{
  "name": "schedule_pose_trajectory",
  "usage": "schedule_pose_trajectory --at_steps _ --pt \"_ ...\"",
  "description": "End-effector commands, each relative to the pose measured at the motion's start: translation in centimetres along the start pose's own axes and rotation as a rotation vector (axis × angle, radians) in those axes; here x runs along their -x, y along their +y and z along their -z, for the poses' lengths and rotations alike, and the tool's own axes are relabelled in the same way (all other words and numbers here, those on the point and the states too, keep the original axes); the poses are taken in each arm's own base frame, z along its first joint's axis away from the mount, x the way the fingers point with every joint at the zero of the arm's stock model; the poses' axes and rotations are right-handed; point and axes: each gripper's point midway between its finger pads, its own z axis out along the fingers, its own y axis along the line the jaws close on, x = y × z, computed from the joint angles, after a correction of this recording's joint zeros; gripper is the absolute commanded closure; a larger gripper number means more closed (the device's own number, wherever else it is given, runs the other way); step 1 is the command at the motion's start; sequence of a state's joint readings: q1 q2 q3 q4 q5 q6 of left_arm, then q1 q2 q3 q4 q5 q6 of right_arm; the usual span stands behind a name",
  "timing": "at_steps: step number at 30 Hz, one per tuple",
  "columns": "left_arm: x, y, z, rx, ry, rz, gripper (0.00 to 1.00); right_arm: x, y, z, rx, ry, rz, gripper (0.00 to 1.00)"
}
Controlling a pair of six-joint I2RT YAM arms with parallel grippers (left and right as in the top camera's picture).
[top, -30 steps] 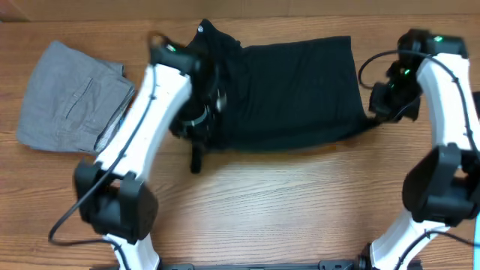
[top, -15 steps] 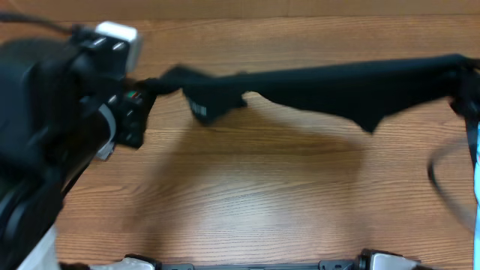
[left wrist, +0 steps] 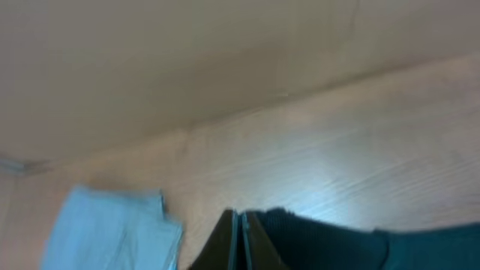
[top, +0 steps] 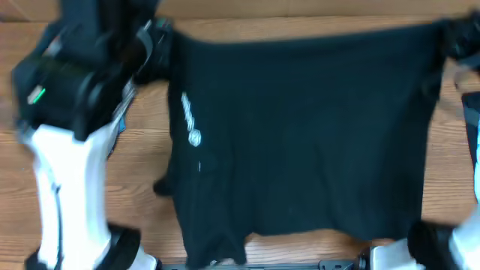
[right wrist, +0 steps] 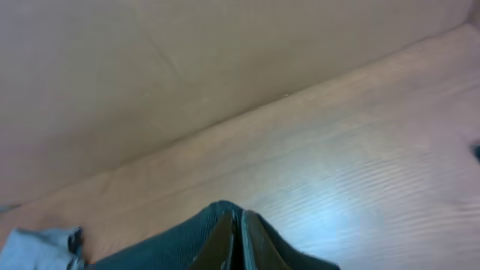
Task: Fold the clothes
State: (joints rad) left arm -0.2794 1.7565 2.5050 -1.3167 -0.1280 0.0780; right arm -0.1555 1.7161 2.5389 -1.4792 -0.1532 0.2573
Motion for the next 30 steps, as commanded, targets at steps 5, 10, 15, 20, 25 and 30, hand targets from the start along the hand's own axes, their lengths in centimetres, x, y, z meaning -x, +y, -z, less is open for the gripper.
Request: schedule_pose_trajectory --at_steps 5,10,15,20,25,30 --pt "8.9 1.3 4.2 0.067 -0.365 -0.123 0.96 5.1 1.6 -1.6 0.152 -0.15 0.021 0.96" --pt "10.2 1.9 10.0 0.073 -0.472 -0.117 0.96 6.6 0.3 0.5 0.13 -0.218 0.011 0.96" --pt "6.1 1.4 6.5 0.05 -0.269 -0.142 0.96 4.9 -1.7 -2.4 0.077 -0.119 0.007 0.96" --pt "-1.2 0.2 -0.8 0.006 0.085 -0.111 0.96 -0.8 -4.0 -8.0 0.021 0.141 0.007 0.96" --pt "-9.1 -1.9 -6.6 -0.074 0.436 -0.109 0.96 -8.9 -7.1 -14.5 -0.039 0.455 -0.04 0.95" --pt "-15.0 -4.4 -10.4 -0.177 0.681 -0.072 0.96 -17.7 -11.0 -18.0 -0.127 0.706 -0.107 0.94"
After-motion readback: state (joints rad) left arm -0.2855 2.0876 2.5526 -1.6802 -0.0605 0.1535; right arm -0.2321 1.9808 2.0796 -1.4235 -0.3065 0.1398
